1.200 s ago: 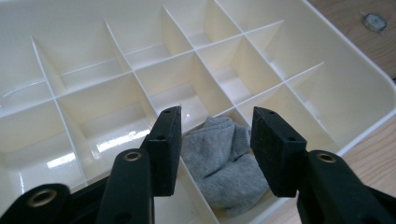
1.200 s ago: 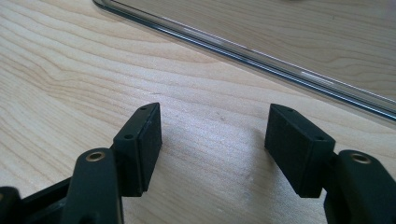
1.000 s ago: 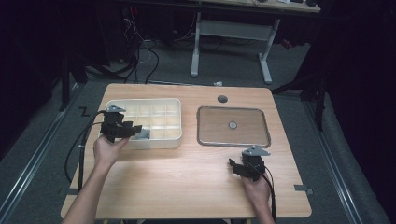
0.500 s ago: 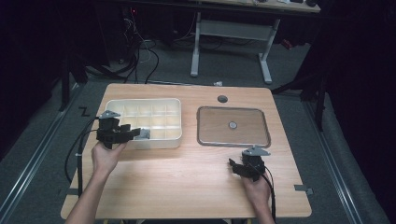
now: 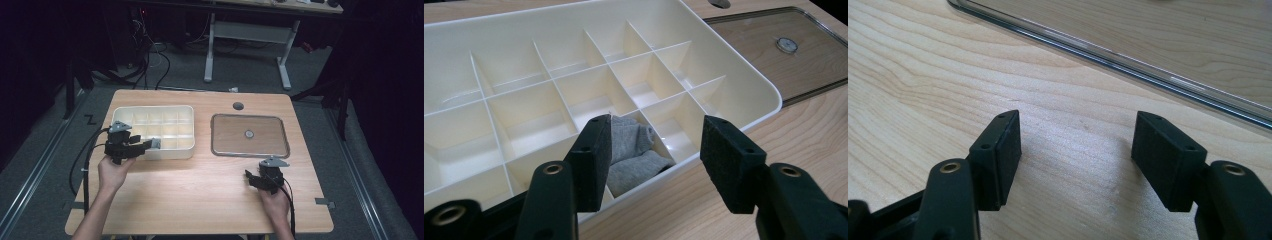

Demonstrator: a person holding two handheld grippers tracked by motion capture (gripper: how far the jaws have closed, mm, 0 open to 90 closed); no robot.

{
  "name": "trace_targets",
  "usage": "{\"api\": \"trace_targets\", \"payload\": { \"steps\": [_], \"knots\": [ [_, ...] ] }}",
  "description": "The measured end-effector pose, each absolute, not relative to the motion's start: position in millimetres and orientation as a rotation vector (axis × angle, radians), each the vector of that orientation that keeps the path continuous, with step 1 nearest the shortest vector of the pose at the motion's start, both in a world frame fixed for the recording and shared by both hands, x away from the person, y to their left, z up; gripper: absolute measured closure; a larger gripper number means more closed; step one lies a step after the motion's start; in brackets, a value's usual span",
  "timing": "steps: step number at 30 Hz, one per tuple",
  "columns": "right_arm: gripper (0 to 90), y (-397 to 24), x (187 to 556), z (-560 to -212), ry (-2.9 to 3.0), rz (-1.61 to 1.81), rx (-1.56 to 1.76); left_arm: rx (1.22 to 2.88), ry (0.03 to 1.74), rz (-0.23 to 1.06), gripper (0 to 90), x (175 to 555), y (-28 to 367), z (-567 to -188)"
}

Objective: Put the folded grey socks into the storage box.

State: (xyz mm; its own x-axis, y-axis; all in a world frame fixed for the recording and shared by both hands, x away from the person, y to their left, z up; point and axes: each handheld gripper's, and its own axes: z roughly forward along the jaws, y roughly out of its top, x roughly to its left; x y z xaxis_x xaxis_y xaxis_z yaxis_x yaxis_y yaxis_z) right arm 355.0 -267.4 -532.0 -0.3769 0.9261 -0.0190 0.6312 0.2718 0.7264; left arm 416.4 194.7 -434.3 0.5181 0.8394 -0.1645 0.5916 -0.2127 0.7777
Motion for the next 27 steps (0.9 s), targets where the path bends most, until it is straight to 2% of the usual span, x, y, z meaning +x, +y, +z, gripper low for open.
{"api": "trace_targets", "payload": {
  "steps": [15,27],
  "knots": [
    [36.8,-267.4,355.0,-532.0,2.105,0.890,1.403,1.888,1.153,0.361,50.3,401.3,196.7,-434.9],
    [36.9,-267.4,355.0,-532.0,2.105,0.890,1.403,1.891,1.107,0.297,51.0,394.3,189.6,-437.1]
  ]
}}
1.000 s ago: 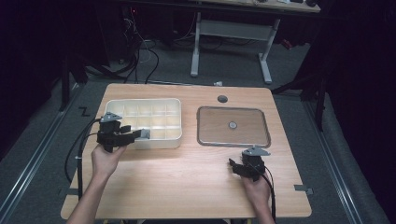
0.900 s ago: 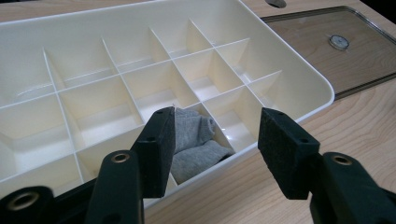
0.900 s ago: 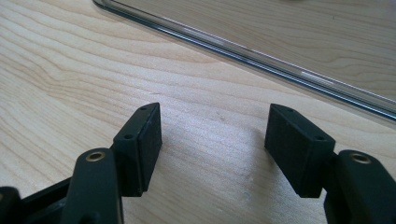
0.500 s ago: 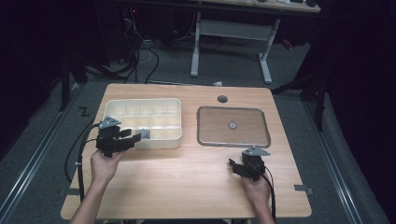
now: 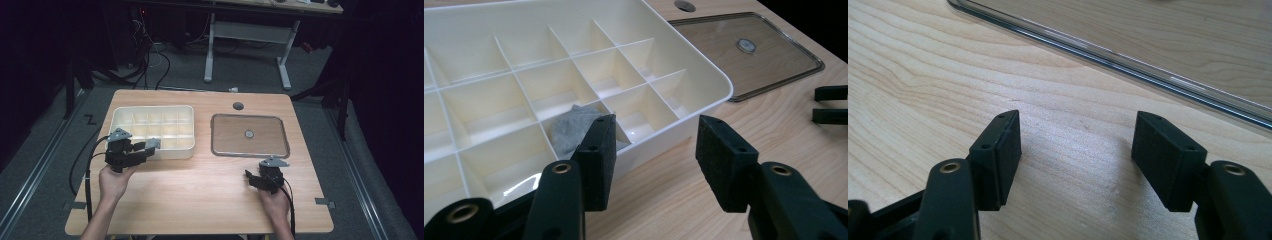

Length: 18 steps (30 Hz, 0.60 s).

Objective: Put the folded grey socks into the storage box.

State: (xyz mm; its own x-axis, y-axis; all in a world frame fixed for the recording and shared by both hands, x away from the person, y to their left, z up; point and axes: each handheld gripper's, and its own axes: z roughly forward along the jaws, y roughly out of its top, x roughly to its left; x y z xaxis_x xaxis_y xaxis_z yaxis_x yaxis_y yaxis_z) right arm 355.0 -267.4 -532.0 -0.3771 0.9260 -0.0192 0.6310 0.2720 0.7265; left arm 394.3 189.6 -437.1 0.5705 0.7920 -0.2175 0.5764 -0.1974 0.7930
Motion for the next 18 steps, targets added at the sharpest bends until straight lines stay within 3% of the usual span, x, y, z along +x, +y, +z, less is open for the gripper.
{"api": "trace_targets", "payload": {
  "steps": [18],
  "knots": [
    [36.8,-267.4,355.0,-531.9,2.105,0.890,1.402,1.903,1.056,0.248,46.4,385.9,176.5,-439.3]
  ]
}}
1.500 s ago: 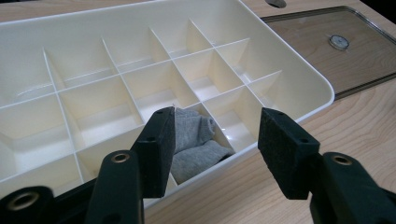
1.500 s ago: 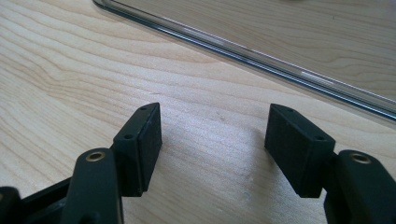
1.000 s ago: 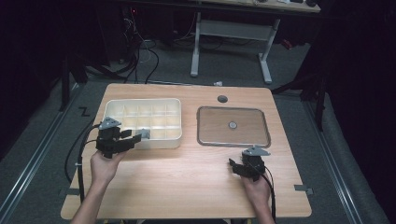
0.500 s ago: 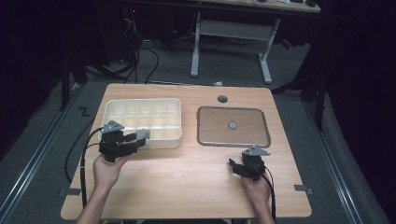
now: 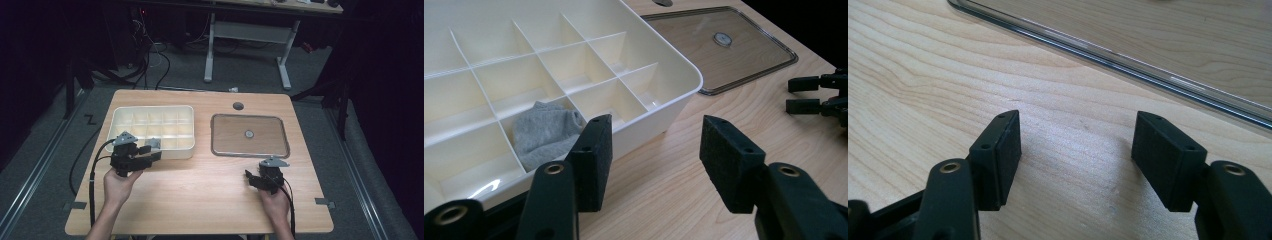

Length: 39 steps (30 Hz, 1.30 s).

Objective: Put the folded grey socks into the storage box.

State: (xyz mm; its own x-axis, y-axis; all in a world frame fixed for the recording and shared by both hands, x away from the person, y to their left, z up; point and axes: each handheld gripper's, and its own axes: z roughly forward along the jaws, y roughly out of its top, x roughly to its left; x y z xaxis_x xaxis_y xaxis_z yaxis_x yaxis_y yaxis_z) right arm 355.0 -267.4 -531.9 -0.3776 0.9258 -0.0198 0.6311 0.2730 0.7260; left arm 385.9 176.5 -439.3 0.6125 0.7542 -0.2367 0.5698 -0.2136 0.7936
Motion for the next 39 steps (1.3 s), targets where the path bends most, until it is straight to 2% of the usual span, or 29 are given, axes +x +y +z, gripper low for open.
{"api": "trace_targets", "payload": {
  "steps": [14,39],
  "knots": [
    [36.8,-267.4,354.9,-531.9,2.106,0.890,1.403,1.904,1.036,0.226,40.2,378.6,171.3,-443.7],
    [36.6,-267.4,354.9,-532.0,2.107,0.890,1.400,1.874,1.030,0.203,36.8,368.3,165.6,-455.9]
  ]
}}
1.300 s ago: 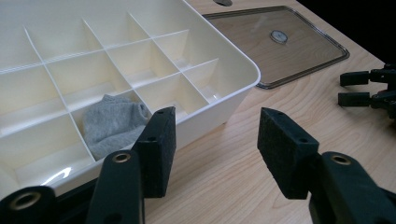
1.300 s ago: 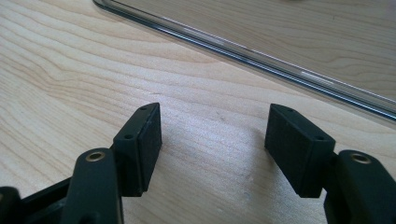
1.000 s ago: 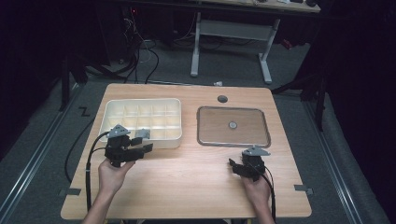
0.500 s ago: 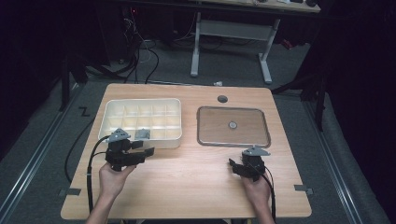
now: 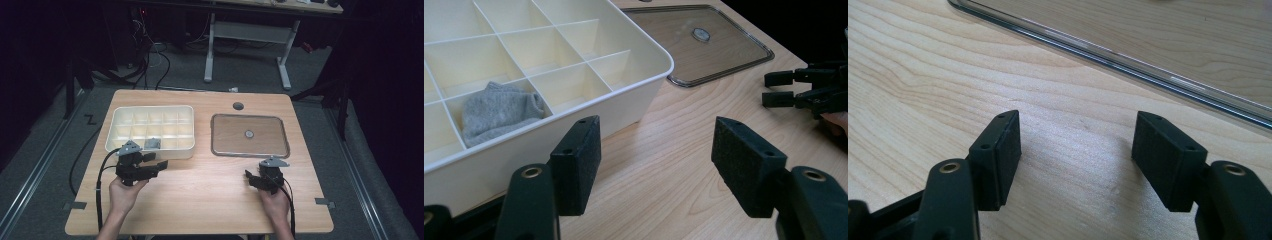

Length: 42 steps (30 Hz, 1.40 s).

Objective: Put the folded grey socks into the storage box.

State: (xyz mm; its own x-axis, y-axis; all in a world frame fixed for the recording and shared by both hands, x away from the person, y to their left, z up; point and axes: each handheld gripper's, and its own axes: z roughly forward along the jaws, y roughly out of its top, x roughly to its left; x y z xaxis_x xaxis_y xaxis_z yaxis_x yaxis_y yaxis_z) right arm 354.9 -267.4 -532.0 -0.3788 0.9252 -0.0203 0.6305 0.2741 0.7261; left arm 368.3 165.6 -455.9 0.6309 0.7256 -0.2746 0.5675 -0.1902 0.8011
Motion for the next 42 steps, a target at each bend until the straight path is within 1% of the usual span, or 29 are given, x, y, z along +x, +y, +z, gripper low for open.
{"api": "trace_targets", "payload": {
  "steps": [29,36,42],
  "knots": [
    [36.5,-267.3,354.8,-531.9,2.107,0.890,1.401,1.922,1.056,0.184,34.8,365.5,153.9,-479.4],
    [36.5,-267.3,354.7,-532.0,2.107,0.890,1.401,1.966,1.064,0.218,35.0,366.5,148.1,-483.9],
    [36.5,-267.3,354.7,-532.0,2.107,0.890,1.401,1.975,1.078,0.214,35.1,367.8,145.8,-491.2]
  ]
}}
